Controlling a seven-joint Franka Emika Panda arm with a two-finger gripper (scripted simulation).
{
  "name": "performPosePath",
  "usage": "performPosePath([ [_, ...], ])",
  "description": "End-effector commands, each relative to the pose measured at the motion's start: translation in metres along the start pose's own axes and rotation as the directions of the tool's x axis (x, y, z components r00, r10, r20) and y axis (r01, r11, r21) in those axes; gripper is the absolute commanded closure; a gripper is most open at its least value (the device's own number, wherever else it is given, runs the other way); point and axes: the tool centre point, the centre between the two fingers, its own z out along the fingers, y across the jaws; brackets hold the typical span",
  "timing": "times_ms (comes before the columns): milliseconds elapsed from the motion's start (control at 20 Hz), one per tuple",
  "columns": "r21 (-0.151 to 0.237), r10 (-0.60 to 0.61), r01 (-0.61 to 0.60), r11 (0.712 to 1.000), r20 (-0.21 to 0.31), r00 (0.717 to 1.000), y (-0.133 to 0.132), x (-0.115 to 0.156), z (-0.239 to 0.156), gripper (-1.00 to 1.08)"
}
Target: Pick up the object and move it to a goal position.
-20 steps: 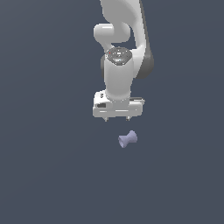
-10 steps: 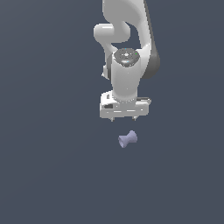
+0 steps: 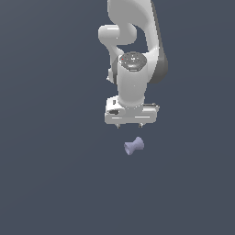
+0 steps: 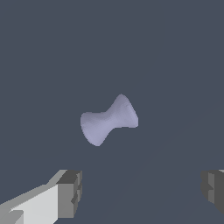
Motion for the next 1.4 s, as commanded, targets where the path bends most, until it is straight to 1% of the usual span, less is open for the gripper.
performPosePath([
  [0,0.000,0.029,-0.029,1.000,0.001,1.000,-0.001,0.001,0.002,-0.92],
  [350,-0.003,0.155,-0.155,0.988,0.003,0.988,-0.004,0.005,0.010,-0.92],
  [500,-0.005,0.227,-0.227,0.974,0.003,0.974,-0.005,0.008,0.015,-0.92],
  [650,-0.008,0.301,-0.301,0.954,0.003,0.954,-0.007,0.010,0.020,-0.92],
  [800,-0.011,0.374,-0.374,0.928,0.003,0.928,-0.009,0.012,0.025,-0.92],
  [1000,-0.015,0.466,-0.466,0.885,0.001,0.885,-0.012,0.016,0.032,-0.92],
  [1150,-0.018,0.533,-0.532,0.846,-0.001,0.846,-0.013,0.018,0.037,-0.92],
  [1350,-0.022,0.616,-0.616,0.788,-0.006,0.788,-0.016,0.021,0.044,-0.92],
])
